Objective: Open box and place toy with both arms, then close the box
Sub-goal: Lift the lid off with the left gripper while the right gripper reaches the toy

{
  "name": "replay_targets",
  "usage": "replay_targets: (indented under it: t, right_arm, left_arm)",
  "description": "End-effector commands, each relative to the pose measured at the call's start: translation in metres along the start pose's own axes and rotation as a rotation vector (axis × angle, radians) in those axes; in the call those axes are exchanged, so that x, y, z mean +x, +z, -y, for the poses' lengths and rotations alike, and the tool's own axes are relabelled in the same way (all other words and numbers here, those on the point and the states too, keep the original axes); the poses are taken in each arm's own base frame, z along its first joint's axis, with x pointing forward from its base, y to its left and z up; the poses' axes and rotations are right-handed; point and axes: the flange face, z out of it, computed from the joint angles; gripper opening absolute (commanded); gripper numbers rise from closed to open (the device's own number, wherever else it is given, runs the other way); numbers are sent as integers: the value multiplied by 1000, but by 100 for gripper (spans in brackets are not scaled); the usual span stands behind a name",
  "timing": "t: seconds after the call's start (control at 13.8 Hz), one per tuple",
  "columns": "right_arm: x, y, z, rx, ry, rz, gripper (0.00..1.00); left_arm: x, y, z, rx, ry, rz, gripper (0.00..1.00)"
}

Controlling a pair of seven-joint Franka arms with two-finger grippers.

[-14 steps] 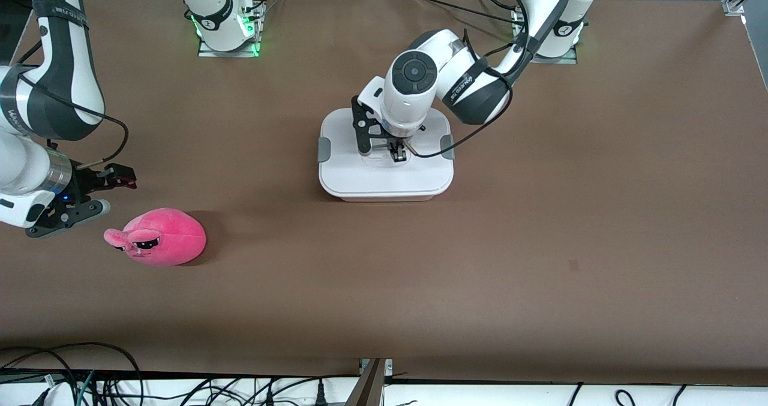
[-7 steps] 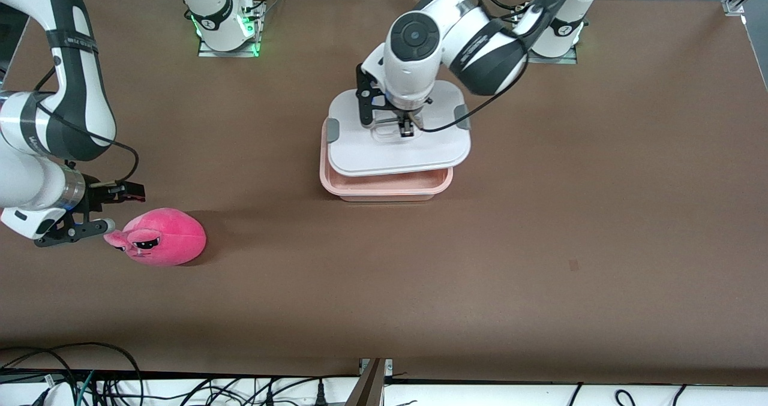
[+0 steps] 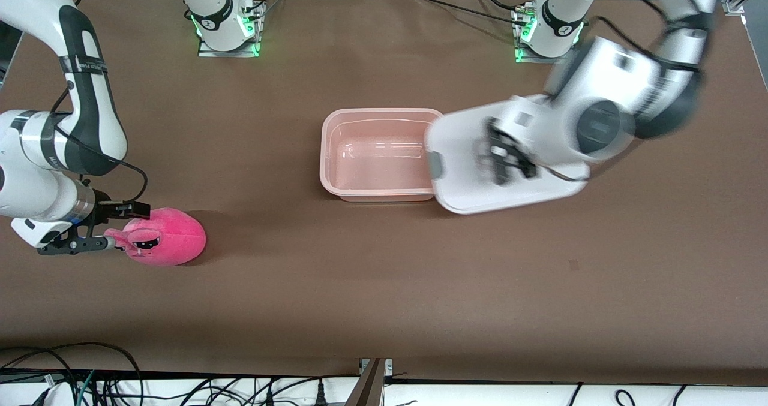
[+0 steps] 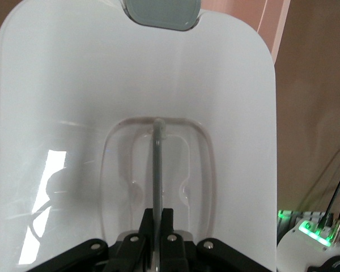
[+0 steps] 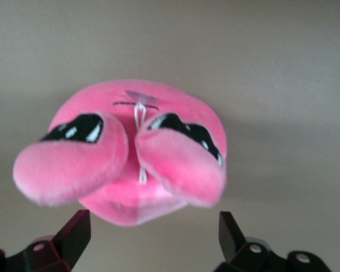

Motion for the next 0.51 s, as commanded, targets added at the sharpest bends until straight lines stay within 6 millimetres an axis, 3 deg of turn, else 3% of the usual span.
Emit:
replay_targets:
  t: [0.0, 0.07, 0.22, 0.36, 0.44]
  right_arm:
    - [3, 11, 3, 32, 41, -33, 100]
    - [3, 15, 3, 29, 42, -53, 95]
    - [3, 23, 6, 25, 36, -79, 24]
    - [5, 24, 7, 23, 32, -96, 0]
    - [5, 26, 9, 23, 29, -96, 0]
  left_arm:
    - [-80, 14, 42, -55, 92, -50, 0]
    - [-105, 27, 57, -77, 106, -61, 0]
    - [-132, 49, 79, -85, 169, -62, 0]
    - [-142, 72, 98, -63, 281, -34, 0]
    - [-149, 81, 106, -55, 306, -23, 0]
